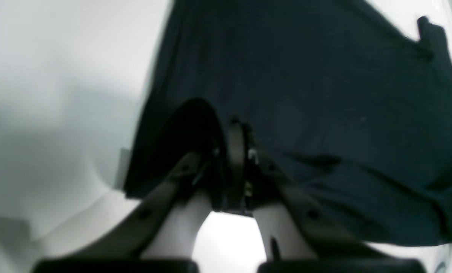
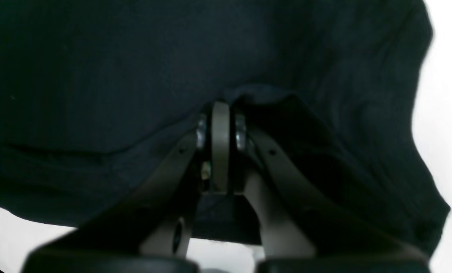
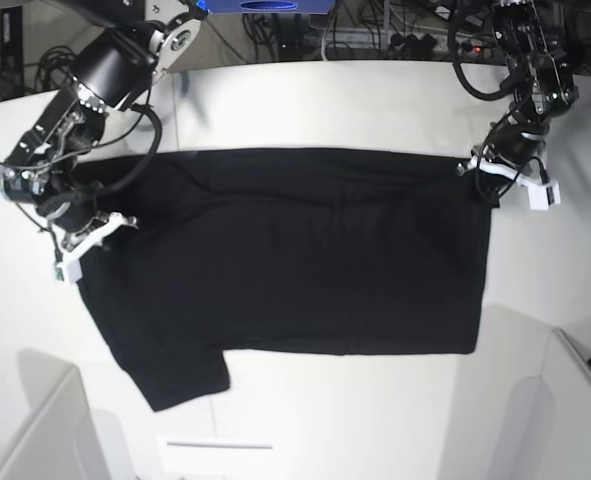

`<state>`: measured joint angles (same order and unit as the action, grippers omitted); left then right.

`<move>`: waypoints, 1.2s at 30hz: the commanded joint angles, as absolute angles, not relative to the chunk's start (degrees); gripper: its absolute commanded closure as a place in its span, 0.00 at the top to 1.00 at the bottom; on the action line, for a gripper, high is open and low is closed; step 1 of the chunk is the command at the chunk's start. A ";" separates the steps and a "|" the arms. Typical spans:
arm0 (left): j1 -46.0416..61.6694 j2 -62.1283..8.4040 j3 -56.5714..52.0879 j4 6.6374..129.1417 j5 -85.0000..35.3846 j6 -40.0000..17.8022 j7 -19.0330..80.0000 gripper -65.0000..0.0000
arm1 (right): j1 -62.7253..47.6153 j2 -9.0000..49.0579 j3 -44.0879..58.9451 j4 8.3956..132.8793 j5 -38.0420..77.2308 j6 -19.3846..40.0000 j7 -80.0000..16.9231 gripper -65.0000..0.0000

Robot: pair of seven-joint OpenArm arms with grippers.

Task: Fold the T-shirt properly
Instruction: 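Lower the shirt and regrip the shoulder edges with both grippers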

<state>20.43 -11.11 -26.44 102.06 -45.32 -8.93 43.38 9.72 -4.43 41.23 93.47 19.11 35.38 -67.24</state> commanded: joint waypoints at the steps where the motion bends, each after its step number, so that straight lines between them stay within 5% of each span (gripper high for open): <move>1: 20.09 -11.82 -26.77 102.64 -45.93 -8.92 42.68 0.00 | 11.03 -3.82 41.10 94.37 20.09 35.21 -65.71 0.00; 8: 19.56 -11.82 -26.77 100.09 -45.93 -4.88 42.68 0.00 | 11.21 -3.82 41.01 91.91 20.09 35.21 -64.22 0.00; 29: 18.15 -11.82 -26.77 98.95 -46.11 -4.88 42.68 0.00 | 11.03 -3.82 41.01 90.77 20.09 35.21 -63.08 0.00; 33: 18.59 -11.82 -26.77 99.47 -46.37 -4.88 42.68 0.00 | 10.95 -3.82 41.19 91.03 20.09 35.21 -62.99 0.35; 36: 18.59 -11.82 -26.77 99.47 -46.37 -4.88 42.68 0.28 | 10.95 -3.82 41.54 91.21 20.26 35.21 -62.64 0.44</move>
